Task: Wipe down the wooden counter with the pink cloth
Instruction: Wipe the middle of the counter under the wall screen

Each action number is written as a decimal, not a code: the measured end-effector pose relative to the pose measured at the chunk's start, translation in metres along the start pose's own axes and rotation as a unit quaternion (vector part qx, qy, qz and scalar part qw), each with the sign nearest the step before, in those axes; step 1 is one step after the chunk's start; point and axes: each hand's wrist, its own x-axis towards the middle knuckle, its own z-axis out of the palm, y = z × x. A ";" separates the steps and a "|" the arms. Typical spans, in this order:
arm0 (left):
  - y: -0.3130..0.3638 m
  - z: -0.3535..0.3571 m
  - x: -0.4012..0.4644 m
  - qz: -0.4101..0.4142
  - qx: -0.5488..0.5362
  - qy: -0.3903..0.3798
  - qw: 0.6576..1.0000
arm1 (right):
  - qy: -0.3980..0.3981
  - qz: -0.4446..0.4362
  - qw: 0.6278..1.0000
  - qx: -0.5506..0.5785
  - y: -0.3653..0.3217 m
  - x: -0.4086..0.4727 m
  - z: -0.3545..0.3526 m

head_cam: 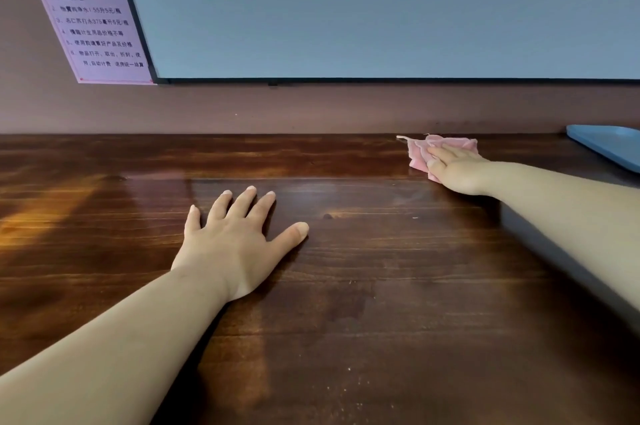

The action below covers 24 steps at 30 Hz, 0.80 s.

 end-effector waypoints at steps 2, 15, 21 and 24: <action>0.000 0.000 0.001 0.002 0.001 -0.003 1.000 | 0.014 0.012 1.000 -0.010 0.001 0.008 -0.002; 0.002 -0.006 -0.002 0.013 0.025 -0.019 0.999 | 0.020 0.017 1.000 -0.016 0.016 0.003 -0.011; 0.002 -0.008 -0.005 -0.002 -0.001 -0.013 1.000 | 0.031 0.036 0.998 -0.044 0.005 0.004 -0.013; 0.003 -0.005 -0.003 -0.002 -0.002 -0.013 1.000 | 0.008 0.003 1.000 0.005 0.029 -0.006 -0.011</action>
